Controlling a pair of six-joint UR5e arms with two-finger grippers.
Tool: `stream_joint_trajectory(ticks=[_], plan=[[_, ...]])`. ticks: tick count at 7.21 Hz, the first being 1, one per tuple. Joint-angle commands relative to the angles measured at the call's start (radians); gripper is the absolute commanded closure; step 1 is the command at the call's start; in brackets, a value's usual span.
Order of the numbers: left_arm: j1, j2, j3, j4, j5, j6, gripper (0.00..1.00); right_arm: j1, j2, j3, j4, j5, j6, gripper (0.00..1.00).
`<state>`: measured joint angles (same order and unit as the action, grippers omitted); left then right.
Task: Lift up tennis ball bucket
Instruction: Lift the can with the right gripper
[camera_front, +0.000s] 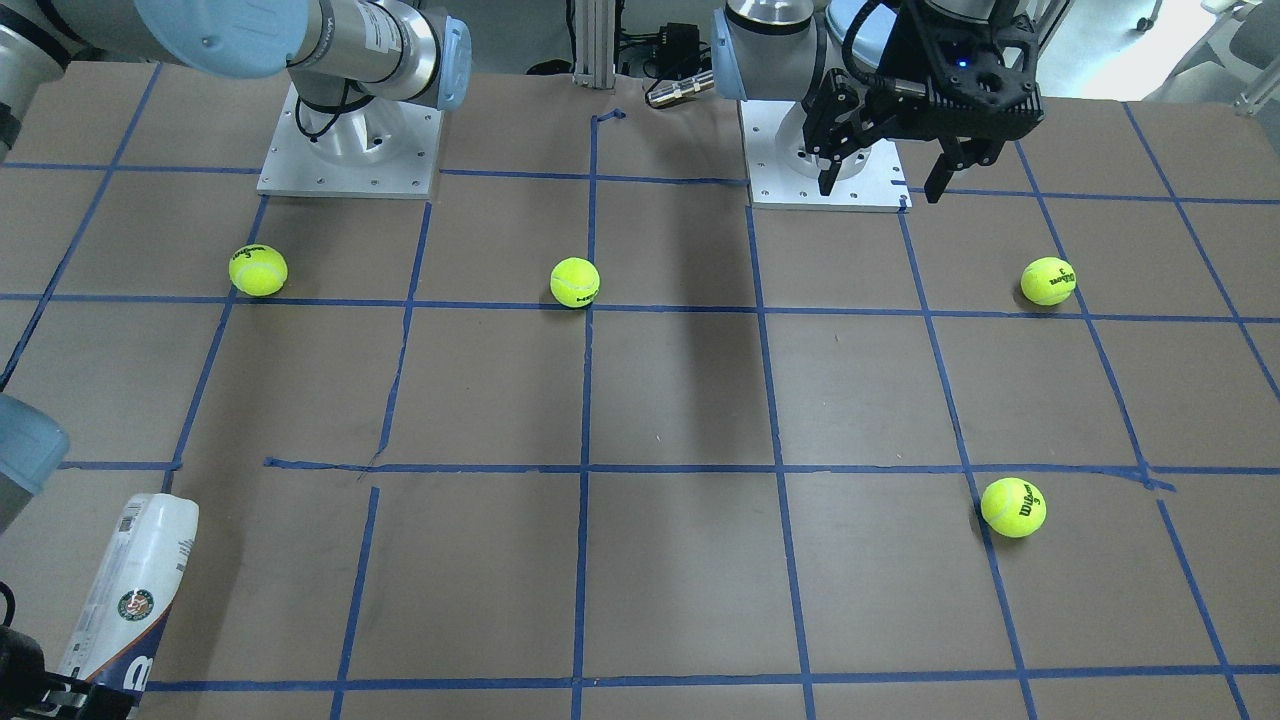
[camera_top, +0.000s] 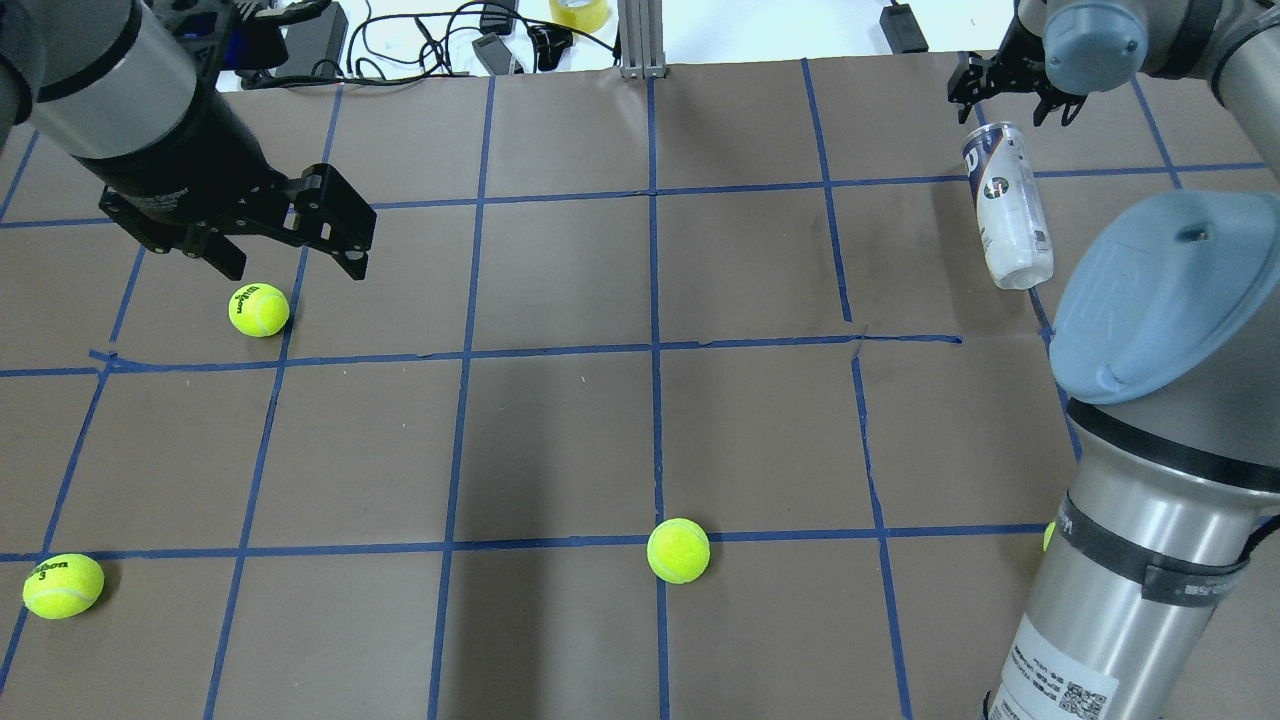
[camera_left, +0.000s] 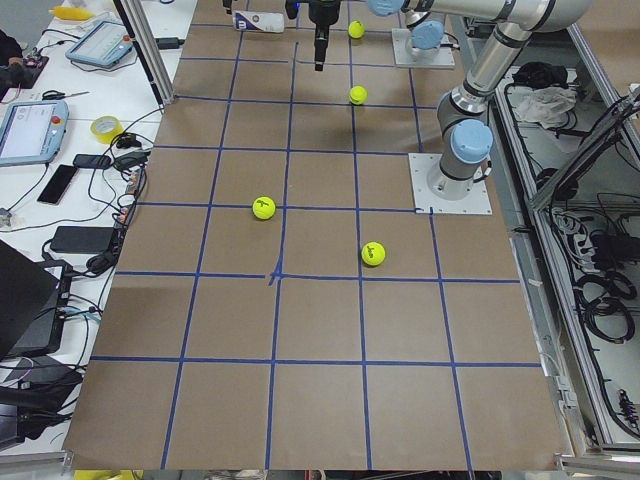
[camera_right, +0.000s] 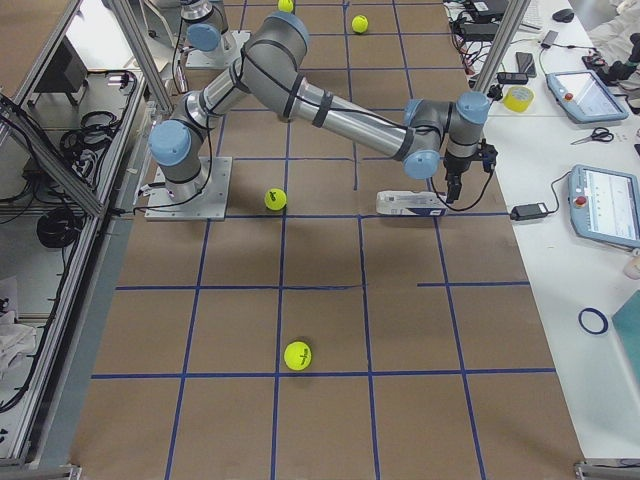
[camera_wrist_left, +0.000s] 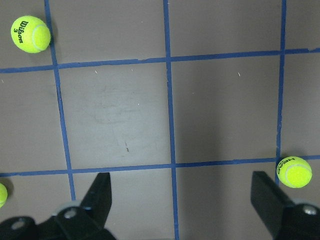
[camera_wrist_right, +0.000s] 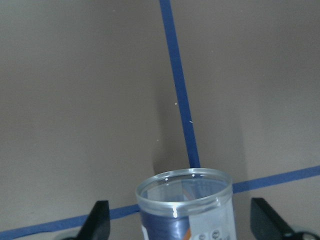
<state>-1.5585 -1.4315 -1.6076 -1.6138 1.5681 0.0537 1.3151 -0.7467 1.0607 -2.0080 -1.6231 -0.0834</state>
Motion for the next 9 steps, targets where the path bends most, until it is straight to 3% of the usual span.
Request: stream_joint_trajectory(ticks=[1, 5, 9], plan=[[0.000, 0.000, 0.000, 0.000, 0.000, 0.000, 0.00, -0.016, 0.029, 0.013, 0.003, 0.000, -0.012, 0.00], [0.000, 0.000, 0.000, 0.002, 0.000, 0.000, 0.00, -0.014, 0.047, 0.045, 0.005, 0.003, -0.019, 0.00], [0.000, -0.001, 0.000, 0.002, -0.002, -0.002, 0.00, -0.014, 0.032, 0.059, 0.015, 0.005, -0.039, 0.21]])
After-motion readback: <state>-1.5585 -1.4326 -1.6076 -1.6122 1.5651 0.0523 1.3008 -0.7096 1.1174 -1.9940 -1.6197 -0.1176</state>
